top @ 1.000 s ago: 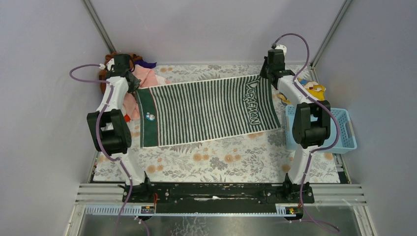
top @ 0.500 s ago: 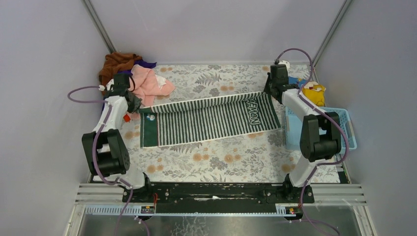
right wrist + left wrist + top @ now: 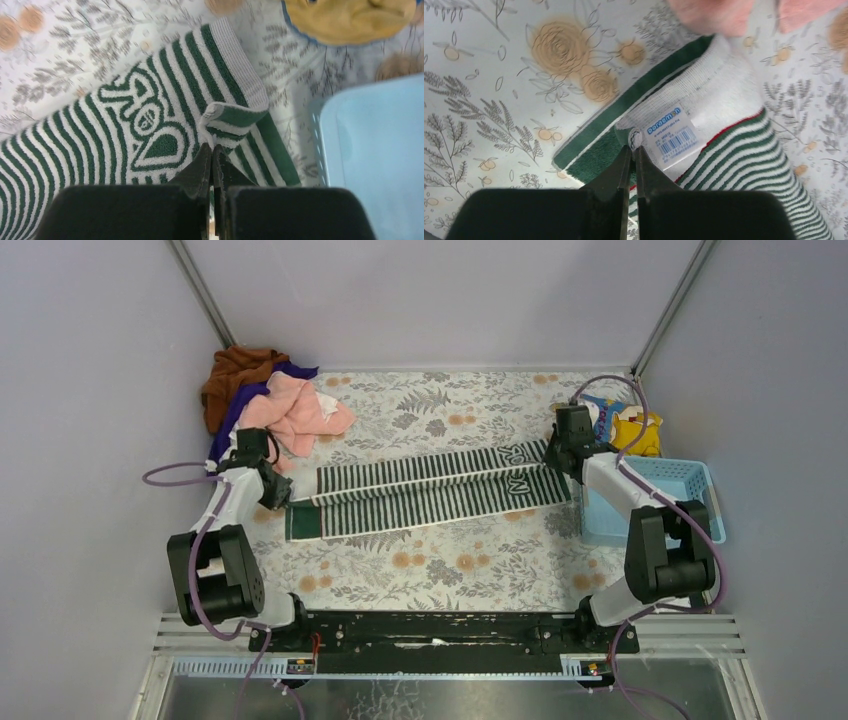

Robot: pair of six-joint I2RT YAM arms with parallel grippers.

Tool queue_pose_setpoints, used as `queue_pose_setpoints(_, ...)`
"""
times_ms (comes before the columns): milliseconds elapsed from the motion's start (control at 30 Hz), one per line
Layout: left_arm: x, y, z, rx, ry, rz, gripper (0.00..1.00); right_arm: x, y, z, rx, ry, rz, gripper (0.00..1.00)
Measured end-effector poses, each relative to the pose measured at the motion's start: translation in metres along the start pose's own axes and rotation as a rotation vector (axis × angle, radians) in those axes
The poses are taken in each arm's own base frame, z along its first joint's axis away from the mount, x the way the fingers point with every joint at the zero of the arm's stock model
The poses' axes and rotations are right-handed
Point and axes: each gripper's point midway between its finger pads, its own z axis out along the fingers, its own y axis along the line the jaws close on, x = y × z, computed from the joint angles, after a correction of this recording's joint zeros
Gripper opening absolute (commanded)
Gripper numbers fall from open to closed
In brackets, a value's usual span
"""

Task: Roll the towels
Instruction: Fold the towel at the center of the board.

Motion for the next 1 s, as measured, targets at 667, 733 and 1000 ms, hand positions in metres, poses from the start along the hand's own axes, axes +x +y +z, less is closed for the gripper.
queue_pose_setpoints(667,0.026,0.028,0.013,-0.066,0.043,-0.042,0.00,0.065,-0.026,-0.003,0.060,0.152,0.058,0.00)
queue_pose_setpoints(733,0.022,0.027,0.009,-0.058,0.030,-0.044,0.00,0.066,-0.027,-0.004,0.063,0.159,0.058,0.00)
queue_pose_setpoints(1000,0.024,0.029,0.004,-0.041,0.017,-0.044,0.00,0.072,-0.031,-0.006,0.079,0.170,0.071,0.00)
